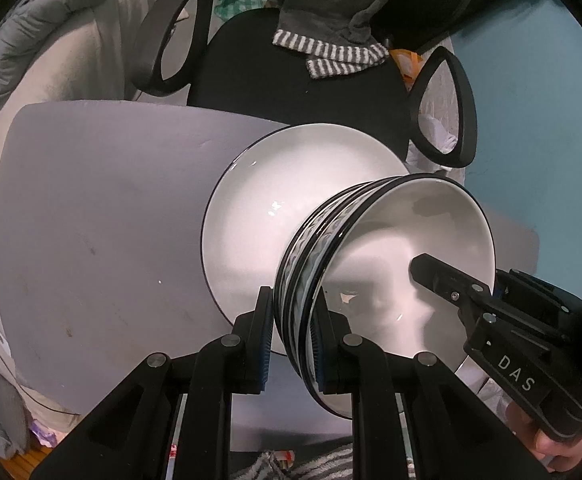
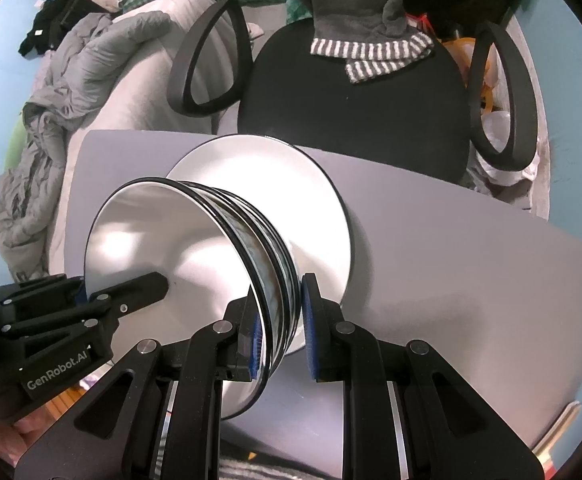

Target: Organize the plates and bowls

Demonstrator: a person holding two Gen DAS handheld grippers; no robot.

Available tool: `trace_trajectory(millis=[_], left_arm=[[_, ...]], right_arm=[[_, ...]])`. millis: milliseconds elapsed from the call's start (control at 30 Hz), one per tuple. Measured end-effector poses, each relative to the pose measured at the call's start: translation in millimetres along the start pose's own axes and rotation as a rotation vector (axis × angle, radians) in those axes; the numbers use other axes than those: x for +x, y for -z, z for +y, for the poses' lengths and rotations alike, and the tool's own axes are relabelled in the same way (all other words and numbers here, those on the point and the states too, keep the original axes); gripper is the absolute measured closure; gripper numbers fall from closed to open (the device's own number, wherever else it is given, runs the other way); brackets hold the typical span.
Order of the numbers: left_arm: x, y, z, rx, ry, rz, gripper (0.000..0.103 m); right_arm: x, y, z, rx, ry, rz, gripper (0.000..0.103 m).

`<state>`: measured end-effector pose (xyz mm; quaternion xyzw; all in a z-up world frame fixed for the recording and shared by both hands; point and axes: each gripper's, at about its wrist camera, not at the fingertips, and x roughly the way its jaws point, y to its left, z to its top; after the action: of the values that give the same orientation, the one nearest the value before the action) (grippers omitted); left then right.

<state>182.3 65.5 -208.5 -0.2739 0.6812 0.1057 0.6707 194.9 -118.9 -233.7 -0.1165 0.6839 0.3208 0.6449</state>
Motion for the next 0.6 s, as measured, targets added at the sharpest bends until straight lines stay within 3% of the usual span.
trace_trajectory(millis=[600], left_arm=[[8, 2, 8, 0.008, 0.002, 0.004, 0.087]], right_arm=[[19, -6, 3, 0.026, 0.017, 0.037, 0.085]])
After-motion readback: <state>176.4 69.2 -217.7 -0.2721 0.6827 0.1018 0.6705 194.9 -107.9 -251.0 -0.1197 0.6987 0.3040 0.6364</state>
